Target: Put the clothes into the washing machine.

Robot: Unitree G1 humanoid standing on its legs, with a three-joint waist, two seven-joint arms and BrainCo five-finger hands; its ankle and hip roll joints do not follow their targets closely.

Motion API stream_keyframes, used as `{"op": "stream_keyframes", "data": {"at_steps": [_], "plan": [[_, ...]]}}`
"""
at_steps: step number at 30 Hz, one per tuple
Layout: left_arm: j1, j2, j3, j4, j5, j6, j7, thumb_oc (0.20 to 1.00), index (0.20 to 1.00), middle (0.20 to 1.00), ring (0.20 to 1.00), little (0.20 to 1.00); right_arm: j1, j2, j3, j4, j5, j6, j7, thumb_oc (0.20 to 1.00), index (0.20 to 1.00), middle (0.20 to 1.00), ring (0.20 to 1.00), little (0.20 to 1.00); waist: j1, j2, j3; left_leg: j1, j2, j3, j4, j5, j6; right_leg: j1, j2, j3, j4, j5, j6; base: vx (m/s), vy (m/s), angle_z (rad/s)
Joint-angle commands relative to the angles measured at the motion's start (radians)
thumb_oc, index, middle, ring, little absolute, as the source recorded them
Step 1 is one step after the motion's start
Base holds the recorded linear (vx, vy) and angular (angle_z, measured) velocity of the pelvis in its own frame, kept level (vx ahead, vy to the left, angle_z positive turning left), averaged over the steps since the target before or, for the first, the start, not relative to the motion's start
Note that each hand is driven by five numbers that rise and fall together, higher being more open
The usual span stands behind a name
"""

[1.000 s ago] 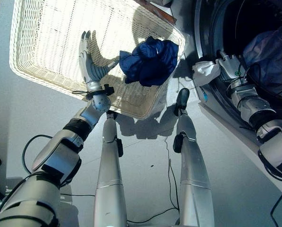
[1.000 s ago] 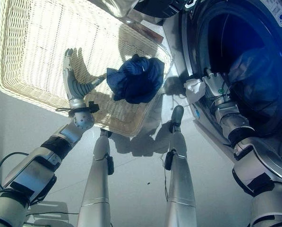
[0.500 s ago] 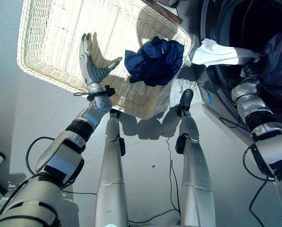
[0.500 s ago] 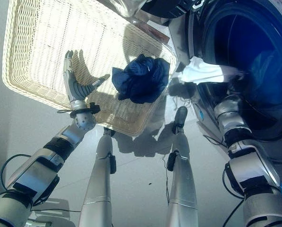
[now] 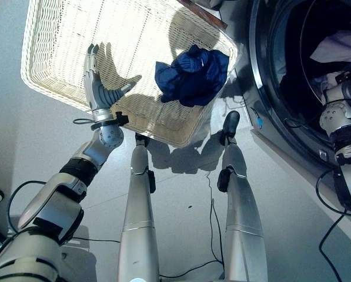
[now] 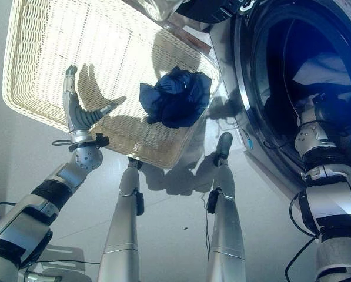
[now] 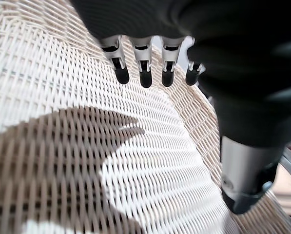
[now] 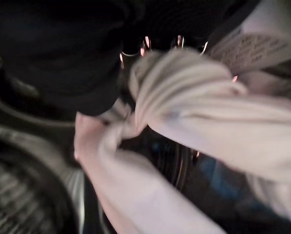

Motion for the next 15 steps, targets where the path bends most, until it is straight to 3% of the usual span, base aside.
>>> {"op": "stream_keyframes", "data": {"at_steps": [1,5,6,10,12,15], "plan": [[0.0,0.035,0.002,-0.013,0.029,-0.078,-0.074,1.0,1.0,1.0,1.0,1.0,-0.007,-0.316,0.01,0.042,0.089,0.012,0.083,1.0,1.0,1.0,1.0,1.0,-0.03,-0.033,-0.021,0.046,-0.043,-0.033,-0.041,-0.04,0.08,0.036,0.061,-0.03,0.056,-0.022,0.086,0.0,0.0,0.0],[-0.069,0.051,-0.099,-0.02,0.072,-0.081,-0.156,1.0,1.0,1.0,1.0,1.0,-0.044,-0.283,0.079,0.045,-0.072,0.159,0.123,1.0,1.0,1.0,1.0,1.0,-0.025,-0.018,-0.021,0.044,-0.057,-0.034,-0.041,-0.04,0.085,0.032,0.053,-0.029,0.046,-0.015,0.087,0.0,-0.001,0.01],[-0.1,0.05,-0.145,-0.026,0.079,-0.077,-0.199,1.0,1.0,1.0,1.0,1.0,-0.067,-0.265,0.12,0.058,-0.244,0.246,0.122,1.0,1.0,1.0,1.0,1.0,-0.021,-0.012,-0.021,0.043,-0.06,-0.032,-0.041,-0.04,0.087,0.031,0.049,-0.029,0.043,-0.013,0.088,0.0,0.0,0.0],[-0.195,0.04,-0.253,-0.024,0.101,-0.046,-0.279,1.0,1.0,1.0,1.0,1.0,-0.156,-0.218,0.248,0.057,-0.455,0.383,0.104,1.0,1.0,1.0,1.0,1.0,-0.022,0.0,-0.021,0.034,-0.064,-0.025,-0.035,-0.04,0.088,0.024,0.043,-0.027,0.037,-0.01,0.09,0.0,0.009,0.0],[-0.263,0.03,-0.316,-0.02,0.099,-0.025,-0.329,1.0,1.0,1.0,1.0,1.0,-0.199,-0.185,0.315,0.057,-0.643,0.476,0.084,1.0,1.0,1.0,1.0,1.0,-0.025,0.005,-0.021,0.029,-0.065,-0.019,-0.032,-0.04,0.089,0.019,0.04,-0.025,0.037,-0.009,0.092,0.0,0.018,0.0],[-0.327,0.0,-0.359,-0.011,0.078,-0.015,-0.405,1.0,1.0,1.0,1.0,1.0,-0.235,-0.153,0.374,0.067,-0.719,0.527,0.09,1.0,1.0,1.0,1.0,1.0,-0.029,0.01,-0.021,0.02,-0.064,-0.012,-0.032,-0.039,0.09,0.011,0.036,-0.023,0.035,-0.009,0.095,0.0,0.0,0.0]]}}
